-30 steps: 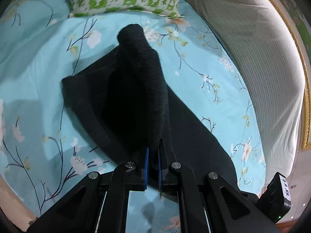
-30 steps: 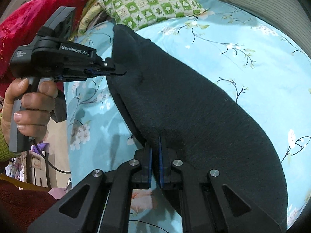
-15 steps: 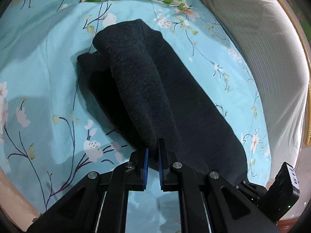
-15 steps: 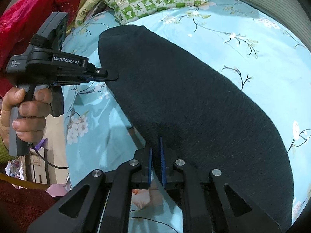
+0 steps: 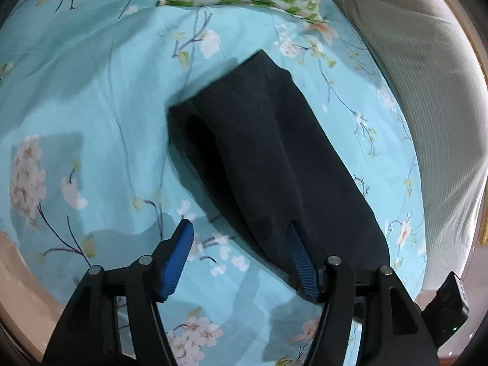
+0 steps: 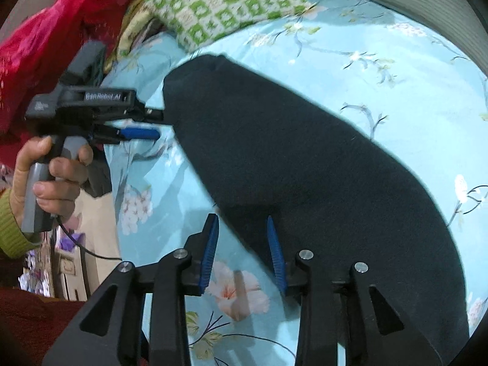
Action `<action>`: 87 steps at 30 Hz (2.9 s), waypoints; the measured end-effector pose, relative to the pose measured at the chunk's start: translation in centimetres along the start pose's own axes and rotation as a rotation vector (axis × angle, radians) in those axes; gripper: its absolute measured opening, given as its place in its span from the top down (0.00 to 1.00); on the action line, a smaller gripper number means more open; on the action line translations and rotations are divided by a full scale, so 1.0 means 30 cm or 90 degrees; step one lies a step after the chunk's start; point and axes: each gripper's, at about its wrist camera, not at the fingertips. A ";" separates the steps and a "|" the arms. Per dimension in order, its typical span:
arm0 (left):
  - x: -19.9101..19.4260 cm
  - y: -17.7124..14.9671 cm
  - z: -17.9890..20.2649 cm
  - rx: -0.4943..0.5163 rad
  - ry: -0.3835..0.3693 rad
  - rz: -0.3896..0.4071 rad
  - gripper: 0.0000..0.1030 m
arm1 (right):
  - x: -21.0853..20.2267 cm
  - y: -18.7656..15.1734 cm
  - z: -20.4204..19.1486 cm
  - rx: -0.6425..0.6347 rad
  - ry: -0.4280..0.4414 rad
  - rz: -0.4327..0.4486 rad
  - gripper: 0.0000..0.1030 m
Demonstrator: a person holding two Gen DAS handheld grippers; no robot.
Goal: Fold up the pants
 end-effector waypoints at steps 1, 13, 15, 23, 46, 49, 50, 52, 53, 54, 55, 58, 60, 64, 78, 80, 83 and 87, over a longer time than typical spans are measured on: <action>0.000 0.009 -0.003 -0.002 0.003 -0.001 0.36 | -0.013 0.011 0.016 0.011 -0.003 0.008 0.66; 0.036 0.136 -0.069 -0.024 0.029 -0.003 0.33 | -0.018 0.186 0.384 0.228 -0.015 0.043 0.64; 0.054 0.150 -0.075 -0.017 0.033 -0.009 0.33 | 0.025 0.204 0.401 0.232 -0.017 0.022 0.64; 0.115 0.171 -0.056 0.012 0.036 -0.015 0.32 | 0.200 0.212 0.327 0.153 0.003 -0.083 0.64; 0.012 0.175 0.107 0.135 -0.003 0.081 0.84 | 0.052 0.291 0.228 -0.002 -0.056 0.001 0.95; -0.087 0.150 0.164 0.193 -0.023 0.132 0.84 | -0.037 0.308 0.178 -0.034 -0.119 0.073 0.95; -0.101 0.147 0.174 0.210 -0.020 0.139 0.84 | -0.044 0.310 0.174 -0.040 -0.133 0.085 0.95; -0.082 0.150 0.179 0.230 0.002 0.136 0.84 | -0.031 0.307 0.171 -0.039 -0.158 0.100 0.95; -0.062 0.153 0.177 0.233 0.016 0.131 0.83 | -0.011 0.308 0.171 -0.037 -0.166 0.097 0.95; -0.030 0.159 0.171 0.236 0.038 0.124 0.84 | 0.007 0.305 0.177 -0.036 -0.172 0.093 0.95; -0.017 0.160 0.164 0.241 0.049 0.122 0.84 | 0.033 0.307 0.180 -0.036 -0.176 0.085 0.95; 0.052 0.167 0.168 0.290 0.111 0.126 0.83 | 0.104 0.312 0.171 -0.049 -0.203 0.063 0.95; 0.103 0.179 0.172 0.317 0.145 0.123 0.82 | 0.132 0.311 0.174 -0.052 -0.217 0.055 0.95; 0.189 0.180 0.193 0.386 0.211 0.130 0.80 | 0.179 0.302 0.206 -0.045 -0.237 0.038 0.95; 0.088 0.198 0.179 0.390 0.286 0.169 0.43 | 0.041 0.199 0.284 0.105 -0.202 0.067 0.63; 0.050 0.189 0.191 0.372 0.274 0.178 0.44 | -0.038 0.129 0.294 0.138 -0.199 0.085 0.57; 0.005 0.156 0.244 0.383 0.263 0.194 0.38 | -0.132 0.013 0.304 0.186 -0.190 0.100 0.55; -0.026 0.120 0.361 0.398 0.207 0.202 0.31 | -0.217 -0.160 0.329 0.272 -0.189 0.099 0.53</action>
Point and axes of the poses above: each gripper's, at about its wrist camera, not at the fingertips, and x roughly the way its jaws point, z to its right, y to its top, and after that the axes turned 3 degrees about -y, right-handed
